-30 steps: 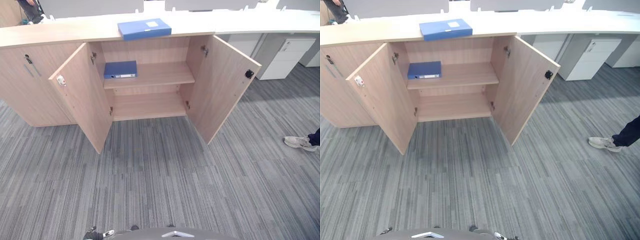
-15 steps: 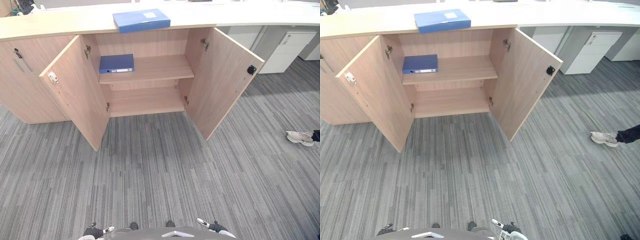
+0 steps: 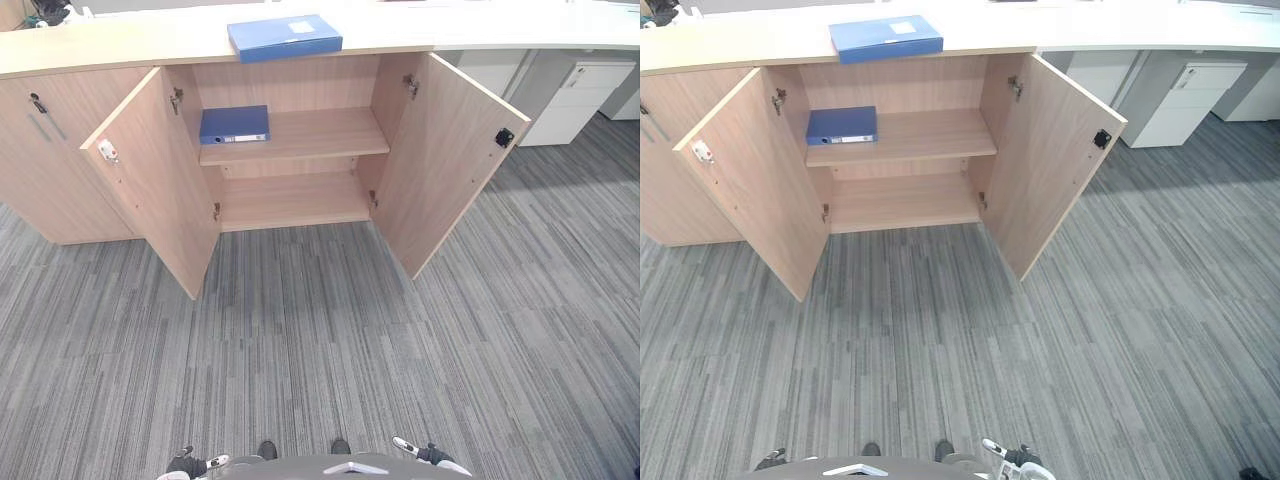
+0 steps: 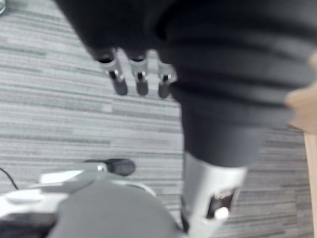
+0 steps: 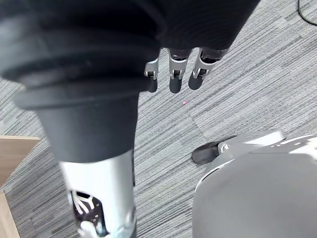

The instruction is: Walk over to the cabinet, pick up the folder, carry it to the office cabinet, place the folder inside the office cabinet, then close the office cabinet door

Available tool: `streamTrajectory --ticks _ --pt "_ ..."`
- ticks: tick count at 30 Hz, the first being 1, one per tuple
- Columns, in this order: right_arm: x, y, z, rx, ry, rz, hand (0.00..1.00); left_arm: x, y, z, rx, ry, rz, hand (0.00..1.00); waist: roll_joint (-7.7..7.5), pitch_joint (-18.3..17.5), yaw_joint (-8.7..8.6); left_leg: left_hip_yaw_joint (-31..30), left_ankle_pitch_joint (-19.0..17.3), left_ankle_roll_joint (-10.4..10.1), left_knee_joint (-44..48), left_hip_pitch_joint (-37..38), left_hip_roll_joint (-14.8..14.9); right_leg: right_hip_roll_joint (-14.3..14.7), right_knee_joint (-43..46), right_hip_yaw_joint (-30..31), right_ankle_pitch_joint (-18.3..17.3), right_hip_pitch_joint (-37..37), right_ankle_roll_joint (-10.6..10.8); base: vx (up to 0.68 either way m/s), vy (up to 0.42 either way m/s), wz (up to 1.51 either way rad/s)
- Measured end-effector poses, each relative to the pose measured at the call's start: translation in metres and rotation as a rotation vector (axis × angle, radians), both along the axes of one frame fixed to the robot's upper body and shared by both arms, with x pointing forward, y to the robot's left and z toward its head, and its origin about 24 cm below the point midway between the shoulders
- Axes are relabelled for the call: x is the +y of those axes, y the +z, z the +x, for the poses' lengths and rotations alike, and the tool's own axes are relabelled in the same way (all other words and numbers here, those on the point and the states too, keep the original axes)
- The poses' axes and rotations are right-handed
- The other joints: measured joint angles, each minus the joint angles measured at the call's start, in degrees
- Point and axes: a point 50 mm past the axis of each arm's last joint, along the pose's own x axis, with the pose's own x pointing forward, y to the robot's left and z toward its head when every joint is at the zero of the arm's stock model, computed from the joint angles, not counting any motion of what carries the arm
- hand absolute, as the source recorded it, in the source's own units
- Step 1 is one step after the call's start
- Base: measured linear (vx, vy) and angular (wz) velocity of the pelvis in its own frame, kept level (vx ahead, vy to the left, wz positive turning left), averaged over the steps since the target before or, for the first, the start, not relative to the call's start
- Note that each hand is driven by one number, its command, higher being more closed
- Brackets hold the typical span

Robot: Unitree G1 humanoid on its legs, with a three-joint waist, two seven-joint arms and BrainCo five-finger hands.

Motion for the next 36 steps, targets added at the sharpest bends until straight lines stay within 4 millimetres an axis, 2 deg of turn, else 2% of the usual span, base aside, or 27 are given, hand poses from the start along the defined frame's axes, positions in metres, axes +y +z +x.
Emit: streamTrajectory --ticks 9,11,13,15,17,18,20,22,23,25,26,27,28,29,30,31,33,34,36 --pt "0.002 0.001 0.009 -0.018 0.007 0.004 0.0 0.003 0.002 0.009 -0.018 -0.026 0.011 0.0 -0.57 0.49 0.96 2.89 -1.28 0.39 0.32 -1.75 0.06 0.15 -0.02 2.73 0.04 -2.76 0.32 0.01 -0.005 -0.16" --pt "0.003 0.003 0.016 -0.036 0.011 0.007 0.0 0.003 0.002 0.011 -0.024 -0.027 0.013 0.0 -0.39 0.79 0.96 3.65 -2.07 0.44 0.38 -2.44 0.03 0.0 3.65 3.45 -2.26 -5.45 1.16 0.04 0.019 -0.22" --pt "0.008 0.005 0.027 -0.069 0.014 0.015 0.0 0.004 0.004 0.019 -0.047 -0.039 0.017 0.0 -0.76 2.8 0.78 4.36 -5.01 1.21 3.91 -3.33 -0.53 -1.54 14.6 3.34 -7.34 -10.02 2.99 0.07 0.042 -0.06" --pt "0.007 0.007 0.033 -0.086 0.016 0.011 0.0 0.002 0.004 0.023 -0.057 -0.041 0.013 0.0 -0.34 3.82 1.0 4.46 -6.77 1.96 6.0 -3.55 -0.59 -2.67 24.35 0.97 -8.8 -13.83 3.98 0.06 0.049 -0.1" --pt "0.006 0.01 0.04 -0.115 0.019 0.004 0.0 0.001 0.004 0.023 -0.057 -0.043 0.01 0.0 0.13 4.51 0.47 4.27 -7.44 2.76 5.64 -1.06 -0.58 -3.73 35.29 -1.18 -9.08 -18.18 3.72 0.14 0.07 -0.01" --pt "0.005 0.011 0.042 -0.123 0.021 -0.002 0.0 0.002 0.005 0.027 -0.063 -0.045 0.014 0.0 0.44 4.92 0.12 4.13 -8.13 3.01 5.68 0.02 -0.58 -4.54 38.88 -2.85 -12.1 -20.27 2.5 0.19 0.056 0.02" --pt "0.005 0.012 0.045 -0.134 0.025 -0.003 0.0 0.003 0.005 0.028 -0.065 -0.045 0.016 0.0 0.27 4.99 0.11 3.96 -9.53 2.63 5.68 1.55 0.22 -4.68 38.54 -5.7 -14.66 -22.52 1.94 0.25 0.04 0.03" --pt "0.004 0.014 0.051 -0.155 0.028 -0.01 0.0 0.001 0.006 0.033 -0.076 -0.046 0.013 0.0 0.94 5.49 -0.4 3.14 -10.75 1.78 5.67 2.49 2.18 -3.33 34.39 -8.51 -14.29 -24.98 1.21 0.38 -0.021 0.21" --pt "0.003 0.015 0.053 -0.16 0.031 -0.014 0.0 0.001 0.006 0.034 -0.08 -0.048 0.013 0.0 1.21 5.6 -1.15 2.22 -11.36 0.87 5.57 2.81 3.4 -1.95 29.62 -9.05 -12.03 -26.32 0.23 0.38 -0.062 0.52" --pt "0.002 0.012 0.043 -0.135 0.025 -0.015 0.0 0.002 0.007 0.037 -0.086 -0.048 0.015 0.0 0.71 5.57 -1.7 0.78 -12.74 -1.43 4.66 5.88 3.68 -1.08 23.49 -8.19 -6.66 -25.97 -1.68 0.48 -0.143 0.64" --pt "0.001 0.011 0.037 -0.121 0.02 -0.015 0.0 0.003 0.007 0.035 -0.086 -0.035 0.015 0.0 0.31 5.38 -1.87 0.51 -13.58 -2.82 4.73 7.49 3.38 -1.64 22.73 -7.86 -1.69 -25.2 -3.46 0.53 -0.189 0.46" --pt "-0.004 0.012 0.037 -0.122 0.021 -0.029 0.0 -0.004 0.006 0.037 -0.093 -0.018 -0.004 0.0 1.64 5.32 -1.95 0.49 -13.94 -3.63 5.62 8.23 4.9 -0.95 25.14 -8.79 -2.85 -25.01 -3.59 0.61 -0.268 0.37" --pt "-0.005 0.013 0.039 -0.127 0.022 -0.033 0.0 -0.009 0.006 0.039 -0.111 -0.003 -0.02 0.0 2.4 5.19 -1.71 1.34 -13.71 -4.45 12.74 4.8 5.57 -0.97 25.38 -9.32 -5.49 -24.16 -4.53 0.48 -0.23 0.21" --pt "-0.006 0.014 0.04 -0.133 0.022 -0.036 0.0 -0.011 0.006 0.041 -0.121 0.013 -0.025 0.0 2.73 5.38 -1.7 1.6 -13.8 -4.58 17.58 2.92 6.06 -0.92 24.92 -9.51 -5.94 -23.25 -4.86 0.47 -0.236 0.23" --pt "-0.007 0.015 0.042 -0.143 0.023 -0.041 0.0 -0.01 0.007 0.042 -0.132 0.043 -0.028 0.0 3.13 5.59 -1.95 2.2 -13.26 -5.06 26.54 -0.57 7.17 -0.62 23.71 -9.85 -6.71 -21.23 -5.18 0.4 -0.183 0.21" --pt "-0.008 0.016 0.043 -0.154 0.024 -0.046 0.0 -0.009 0.008 0.045 -0.154 0.09 -0.031 0.0 3.49 5.97 -1.81 3.55 -12.71 -5.04 40.82 -5.72 10.25 0.36 21.51 -9.84 -7.57 -17.08 -5.45 0.48 -0.21 0.16" --pt "-0.002 0.016 0.043 -0.161 0.041 -0.04 0.0 -0.009 0.011 0.05 -0.189 0.131 -0.036 0.0 3.26 6.26 -0.44 6.77 -13.69 -4.83 55.22 -9.83 14.61 1.75 19.41 -9.59 -8.49 -10.95 -6.29 0.49 -0.212 -0.15" --pt "0.003 0.017 0.046 -0.173 0.064 -0.034 0.0 -0.01 0.013 0.056 -0.219 0.137 -0.039 0.0 2.41 6.62 0.59 8.35 -14.84 -4.44 58.56 -12.33 15.86 2.13 18.4 -8.73 -9.03 -8.12 -6.76 0.34 -0.132 -0.3" --pt "0.012 0.018 0.052 -0.194 0.064 -0.013 0.0 -0.015 0.015 0.064 -0.244 0.143 -0.054 0.0 2.33 6.15 1.46 9.99 -16.09 -3.13 58.05 -17.45 15.99 2.35 15.42 -7.31 -10.26 -5.09 -6.5 0.31 -0.057 -0.33"
